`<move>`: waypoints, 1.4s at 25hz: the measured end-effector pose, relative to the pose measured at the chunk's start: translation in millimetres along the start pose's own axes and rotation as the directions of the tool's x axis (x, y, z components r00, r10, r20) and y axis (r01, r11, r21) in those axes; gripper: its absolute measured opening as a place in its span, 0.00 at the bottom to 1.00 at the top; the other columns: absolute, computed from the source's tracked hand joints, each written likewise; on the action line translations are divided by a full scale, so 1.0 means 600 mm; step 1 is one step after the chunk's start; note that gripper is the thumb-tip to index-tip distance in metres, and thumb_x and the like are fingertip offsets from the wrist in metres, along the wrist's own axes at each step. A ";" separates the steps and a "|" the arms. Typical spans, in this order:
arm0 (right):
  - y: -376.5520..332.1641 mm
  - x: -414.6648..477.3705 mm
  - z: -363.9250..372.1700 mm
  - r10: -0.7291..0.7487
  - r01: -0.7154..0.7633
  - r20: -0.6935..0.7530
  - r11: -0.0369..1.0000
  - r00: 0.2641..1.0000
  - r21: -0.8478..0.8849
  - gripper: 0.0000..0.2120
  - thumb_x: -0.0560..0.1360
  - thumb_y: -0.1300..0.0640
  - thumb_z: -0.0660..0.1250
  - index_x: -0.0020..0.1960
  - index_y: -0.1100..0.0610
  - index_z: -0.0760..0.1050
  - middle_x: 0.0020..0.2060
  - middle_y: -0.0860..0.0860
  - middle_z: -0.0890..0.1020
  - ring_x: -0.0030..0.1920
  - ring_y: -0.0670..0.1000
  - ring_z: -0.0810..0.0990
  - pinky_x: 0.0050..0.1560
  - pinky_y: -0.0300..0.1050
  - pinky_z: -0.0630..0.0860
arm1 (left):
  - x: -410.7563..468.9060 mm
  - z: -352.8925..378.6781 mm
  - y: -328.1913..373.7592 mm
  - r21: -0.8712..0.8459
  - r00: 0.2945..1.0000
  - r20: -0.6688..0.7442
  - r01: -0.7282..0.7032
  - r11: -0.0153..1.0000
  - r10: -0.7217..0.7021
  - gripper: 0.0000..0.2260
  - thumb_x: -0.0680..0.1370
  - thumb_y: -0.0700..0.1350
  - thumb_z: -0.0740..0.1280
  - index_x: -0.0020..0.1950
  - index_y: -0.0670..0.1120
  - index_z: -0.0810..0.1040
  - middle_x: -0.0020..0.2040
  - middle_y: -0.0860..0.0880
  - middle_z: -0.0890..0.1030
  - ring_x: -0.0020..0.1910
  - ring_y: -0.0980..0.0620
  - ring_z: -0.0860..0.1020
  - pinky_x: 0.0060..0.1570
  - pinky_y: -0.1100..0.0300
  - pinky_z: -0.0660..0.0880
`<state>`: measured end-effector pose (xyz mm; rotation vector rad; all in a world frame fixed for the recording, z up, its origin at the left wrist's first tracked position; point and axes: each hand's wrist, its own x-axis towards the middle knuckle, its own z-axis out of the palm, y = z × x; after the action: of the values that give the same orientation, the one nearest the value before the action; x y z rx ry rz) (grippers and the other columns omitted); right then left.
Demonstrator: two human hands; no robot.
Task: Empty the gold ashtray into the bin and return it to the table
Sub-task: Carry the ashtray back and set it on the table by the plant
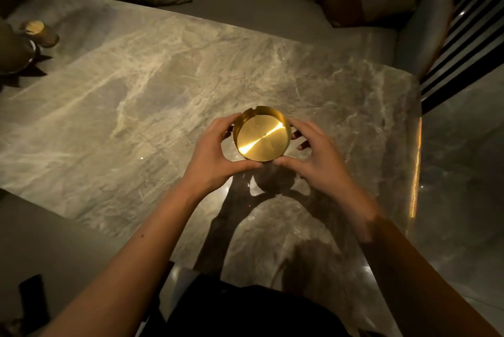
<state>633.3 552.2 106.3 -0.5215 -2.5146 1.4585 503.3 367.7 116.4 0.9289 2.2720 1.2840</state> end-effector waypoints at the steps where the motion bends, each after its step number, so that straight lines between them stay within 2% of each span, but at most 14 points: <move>1: -0.012 0.010 0.026 -0.010 0.010 0.006 1.000 1.000 0.005 0.39 0.65 0.49 0.79 0.72 0.46 0.67 0.61 0.42 0.72 0.56 0.38 0.73 0.52 0.36 0.73 | -0.002 -0.024 -0.014 0.002 1.000 -0.008 -0.007 1.000 0.007 0.42 0.59 0.56 0.82 0.71 0.54 0.70 0.63 0.57 0.74 0.62 0.60 0.73 0.61 0.71 0.68; 7: -0.089 0.082 0.149 -0.048 0.047 -0.016 0.998 0.999 -0.042 0.40 0.65 0.45 0.78 0.73 0.45 0.66 0.62 0.40 0.72 0.57 0.37 0.73 0.50 0.31 0.70 | 0.012 -0.163 -0.099 -0.040 1.000 -0.020 -0.022 0.999 0.021 0.42 0.59 0.56 0.82 0.70 0.55 0.71 0.64 0.55 0.75 0.63 0.57 0.74 0.63 0.63 0.71; 10: -0.133 0.118 0.221 -0.060 0.060 -0.010 0.996 0.998 -0.061 0.39 0.65 0.43 0.77 0.72 0.45 0.66 0.62 0.41 0.72 0.57 0.38 0.74 0.52 0.34 0.72 | 0.014 -0.238 -0.148 -0.051 0.999 -0.026 -0.020 0.998 0.019 0.43 0.59 0.56 0.82 0.71 0.52 0.70 0.65 0.53 0.75 0.64 0.56 0.74 0.64 0.61 0.71; 13: -0.173 0.148 0.294 -0.049 0.048 -0.012 0.996 0.999 -0.069 0.39 0.65 0.46 0.78 0.73 0.51 0.67 0.64 0.44 0.72 0.57 0.41 0.74 0.57 0.39 0.74 | 0.011 -0.313 -0.192 -0.054 1.000 -0.014 -0.003 0.999 0.002 0.43 0.59 0.54 0.82 0.71 0.52 0.70 0.64 0.53 0.75 0.63 0.55 0.74 0.65 0.61 0.71; 17: -0.220 0.170 0.345 -0.048 0.045 -0.039 0.997 0.998 -0.067 0.39 0.66 0.46 0.78 0.73 0.47 0.66 0.64 0.40 0.71 0.58 0.36 0.73 0.55 0.31 0.71 | 0.019 -0.383 -0.214 -0.051 1.000 -0.001 -0.022 0.998 0.022 0.42 0.59 0.52 0.83 0.71 0.53 0.70 0.65 0.54 0.74 0.64 0.54 0.74 0.65 0.60 0.71; 20: -0.232 0.175 0.352 -0.047 0.042 -0.061 0.996 0.997 -0.073 0.39 0.66 0.45 0.77 0.73 0.45 0.65 0.63 0.38 0.70 0.57 0.35 0.73 0.53 0.28 0.70 | 0.027 -0.399 -0.217 -0.050 0.999 0.019 -0.039 0.998 0.040 0.42 0.59 0.52 0.83 0.70 0.53 0.70 0.65 0.55 0.74 0.64 0.56 0.73 0.62 0.64 0.70; 22: -0.238 0.184 0.353 -0.049 0.045 -0.053 0.996 0.997 -0.075 0.39 0.66 0.44 0.77 0.73 0.44 0.65 0.63 0.37 0.70 0.57 0.34 0.73 0.53 0.28 0.69 | 0.030 -0.405 -0.216 -0.052 0.999 0.006 -0.036 0.998 0.036 0.42 0.59 0.52 0.83 0.70 0.54 0.70 0.64 0.56 0.74 0.62 0.60 0.73 0.60 0.69 0.68; 25: -0.246 0.213 0.359 -0.083 0.084 0.018 0.995 0.996 -0.055 0.39 0.65 0.44 0.77 0.72 0.45 0.66 0.62 0.39 0.71 0.57 0.35 0.72 0.54 0.30 0.69 | 0.029 -0.422 -0.222 -0.021 0.999 -0.043 0.007 1.000 -0.008 0.42 0.59 0.53 0.82 0.71 0.53 0.70 0.65 0.56 0.73 0.61 0.65 0.72 0.60 0.73 0.67; 28: -0.249 0.240 0.383 -0.096 0.100 0.072 0.994 0.993 -0.050 0.39 0.66 0.44 0.77 0.73 0.46 0.65 0.62 0.38 0.71 0.58 0.36 0.72 0.56 0.31 0.69 | 0.028 -0.443 -0.238 -0.008 0.995 -0.075 0.067 0.998 -0.068 0.44 0.59 0.53 0.83 0.72 0.51 0.69 0.66 0.53 0.74 0.64 0.58 0.73 0.66 0.62 0.70; 30: -0.250 0.258 0.409 -0.093 0.097 0.117 0.995 0.989 -0.032 0.39 0.66 0.44 0.77 0.73 0.45 0.65 0.62 0.38 0.71 0.59 0.36 0.72 0.57 0.30 0.69 | 0.026 -0.460 -0.258 0.006 0.992 -0.087 0.095 0.995 -0.094 0.43 0.59 0.53 0.83 0.72 0.52 0.70 0.66 0.53 0.74 0.65 0.56 0.73 0.66 0.58 0.70; 35: -0.278 0.334 0.527 -0.067 0.071 0.243 0.997 0.968 -0.008 0.39 0.67 0.47 0.78 0.73 0.45 0.64 0.61 0.37 0.70 0.58 0.31 0.70 0.55 0.27 0.66 | 0.021 -0.549 -0.353 0.016 0.976 -0.138 0.172 0.985 -0.169 0.43 0.58 0.60 0.80 0.71 0.57 0.68 0.66 0.57 0.73 0.64 0.62 0.72 0.63 0.65 0.69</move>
<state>309.5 301.7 90.7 -0.2677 -2.7002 1.5625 220.0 96.7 105.2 0.6556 2.4200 1.2781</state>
